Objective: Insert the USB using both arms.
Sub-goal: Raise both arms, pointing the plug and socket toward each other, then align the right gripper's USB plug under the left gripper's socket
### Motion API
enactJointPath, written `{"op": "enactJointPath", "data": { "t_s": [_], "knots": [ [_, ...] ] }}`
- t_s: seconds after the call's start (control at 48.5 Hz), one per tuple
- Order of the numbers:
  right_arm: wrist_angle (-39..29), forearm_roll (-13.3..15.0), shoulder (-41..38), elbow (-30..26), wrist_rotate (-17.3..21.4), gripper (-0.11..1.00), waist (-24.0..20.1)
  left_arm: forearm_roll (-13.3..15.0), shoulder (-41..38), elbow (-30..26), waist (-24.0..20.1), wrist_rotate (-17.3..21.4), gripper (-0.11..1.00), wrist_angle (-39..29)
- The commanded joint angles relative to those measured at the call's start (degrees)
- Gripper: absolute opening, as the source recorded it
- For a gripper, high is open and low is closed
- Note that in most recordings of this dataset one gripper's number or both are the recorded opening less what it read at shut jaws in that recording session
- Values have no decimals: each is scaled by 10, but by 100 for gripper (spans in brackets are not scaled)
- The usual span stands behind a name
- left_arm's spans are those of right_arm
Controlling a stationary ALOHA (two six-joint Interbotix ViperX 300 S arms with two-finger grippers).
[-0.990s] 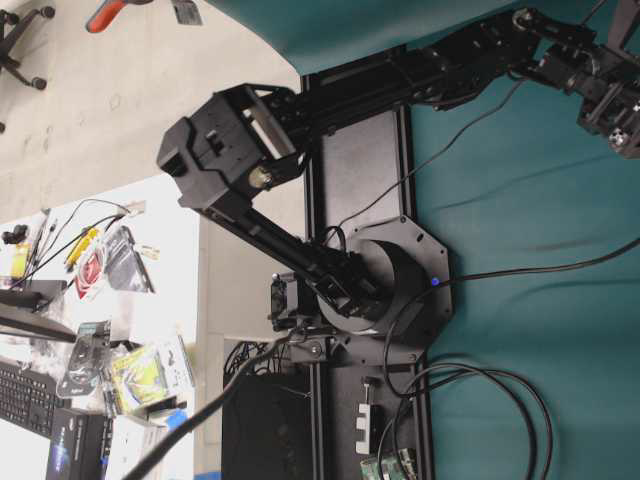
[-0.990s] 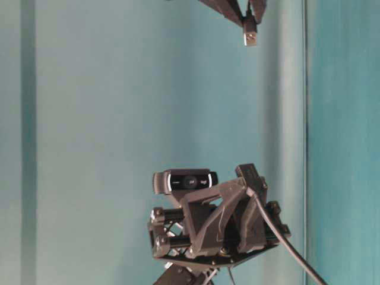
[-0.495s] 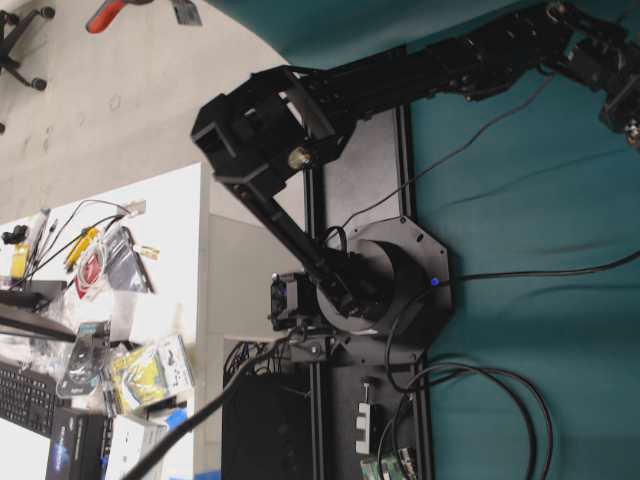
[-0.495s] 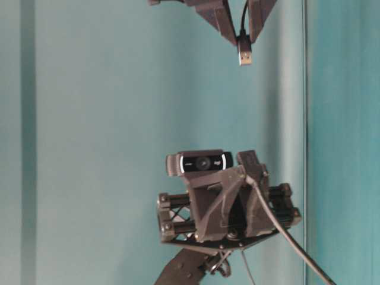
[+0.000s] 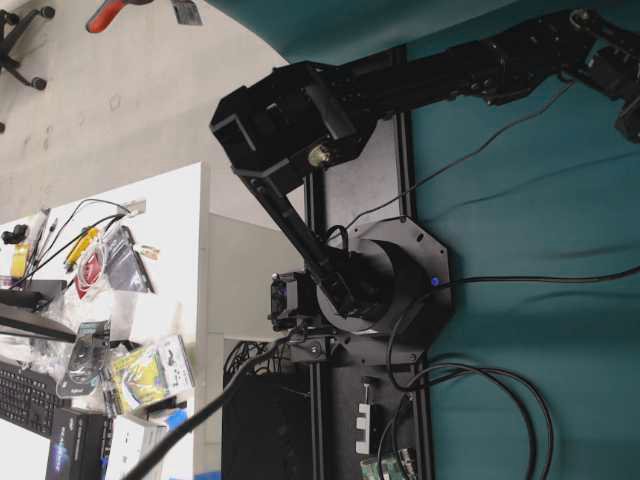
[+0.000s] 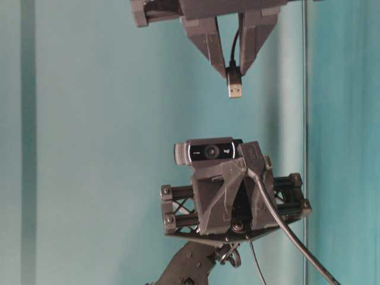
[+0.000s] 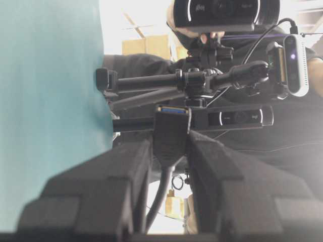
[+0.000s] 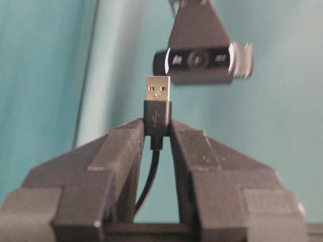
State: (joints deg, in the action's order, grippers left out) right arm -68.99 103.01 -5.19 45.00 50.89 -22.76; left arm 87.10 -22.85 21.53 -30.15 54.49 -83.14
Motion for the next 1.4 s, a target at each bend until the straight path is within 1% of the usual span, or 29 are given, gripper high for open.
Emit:
{"op": "enactJointPath", "data": {
  "t_s": [0.0,0.227,0.495,0.722,0.949,1.382],
  "knots": [
    [-2,13,6,-14,0,21,-7,6,6,-16,2,-4,23,-8],
    [0,17,6,-14,-4,21,-18,6,-3,-21,3,-15,23,-14],
    [24,17,6,-11,-4,21,-18,6,-19,-45,14,-18,23,-14],
    [39,16,6,-11,-4,21,-18,6,-25,-60,18,-32,23,-14],
    [44,17,6,-11,-5,21,-18,6,-25,-61,20,-34,23,-14],
    [50,18,6,-15,-25,21,-18,6,-30,-62,22,-35,23,-12]
  ]
}}
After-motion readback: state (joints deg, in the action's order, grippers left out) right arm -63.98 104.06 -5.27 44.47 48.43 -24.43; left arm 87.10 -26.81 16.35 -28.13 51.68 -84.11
